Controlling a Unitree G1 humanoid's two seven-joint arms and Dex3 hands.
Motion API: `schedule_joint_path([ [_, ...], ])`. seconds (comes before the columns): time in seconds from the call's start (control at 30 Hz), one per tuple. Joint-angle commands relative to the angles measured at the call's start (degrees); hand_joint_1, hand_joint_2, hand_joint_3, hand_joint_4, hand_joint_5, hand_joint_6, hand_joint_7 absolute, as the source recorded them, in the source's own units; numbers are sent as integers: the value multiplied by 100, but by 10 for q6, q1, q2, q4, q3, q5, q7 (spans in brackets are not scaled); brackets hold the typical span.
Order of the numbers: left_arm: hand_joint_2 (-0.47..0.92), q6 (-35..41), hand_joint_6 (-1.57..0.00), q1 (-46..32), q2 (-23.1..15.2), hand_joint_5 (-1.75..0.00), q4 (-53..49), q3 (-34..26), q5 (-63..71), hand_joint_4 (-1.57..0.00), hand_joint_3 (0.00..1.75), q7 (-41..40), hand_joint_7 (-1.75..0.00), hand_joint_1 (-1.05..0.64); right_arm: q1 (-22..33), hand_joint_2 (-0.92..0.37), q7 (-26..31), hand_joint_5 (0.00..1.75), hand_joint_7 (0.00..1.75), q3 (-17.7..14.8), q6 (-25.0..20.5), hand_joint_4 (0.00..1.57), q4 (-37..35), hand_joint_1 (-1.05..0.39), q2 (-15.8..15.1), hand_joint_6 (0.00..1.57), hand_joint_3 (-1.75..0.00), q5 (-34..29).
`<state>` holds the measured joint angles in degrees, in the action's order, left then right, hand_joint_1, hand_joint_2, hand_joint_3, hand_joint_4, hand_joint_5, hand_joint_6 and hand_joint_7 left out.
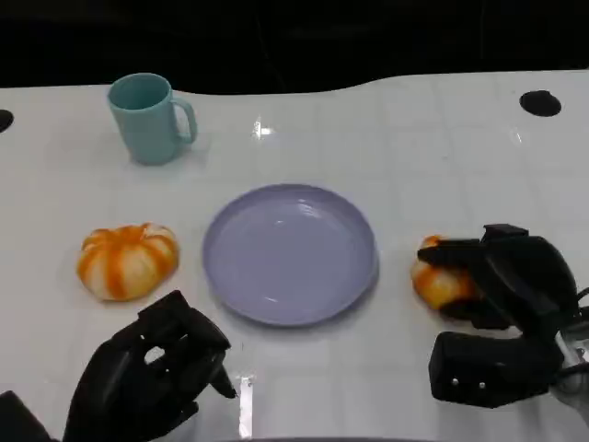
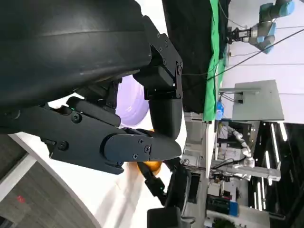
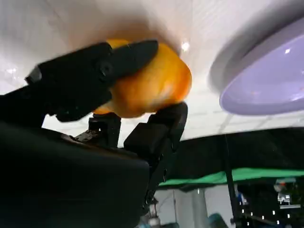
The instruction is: Grasp the bread from the table and place it into the plate.
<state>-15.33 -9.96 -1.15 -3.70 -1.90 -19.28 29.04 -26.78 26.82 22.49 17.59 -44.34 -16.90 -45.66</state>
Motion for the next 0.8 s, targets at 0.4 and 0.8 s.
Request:
schedule_joint_path([
  [0.4, 92, 8, -53, -9, -4, -175, 14, 0, 1, -59, 37, -10, -144, -50, -41, -38, 105, 175, 175, 14, 80, 95, -47, -10, 2, 72, -120, 17],
  [0.8, 92, 4, -53, -5, -2, -175, 8, 3, 4, -60, 36, -10, -145, -51, -62, -25, 9, 175, 168, -7, 120, 99, 38, -13, 35, 77, -146, 92],
])
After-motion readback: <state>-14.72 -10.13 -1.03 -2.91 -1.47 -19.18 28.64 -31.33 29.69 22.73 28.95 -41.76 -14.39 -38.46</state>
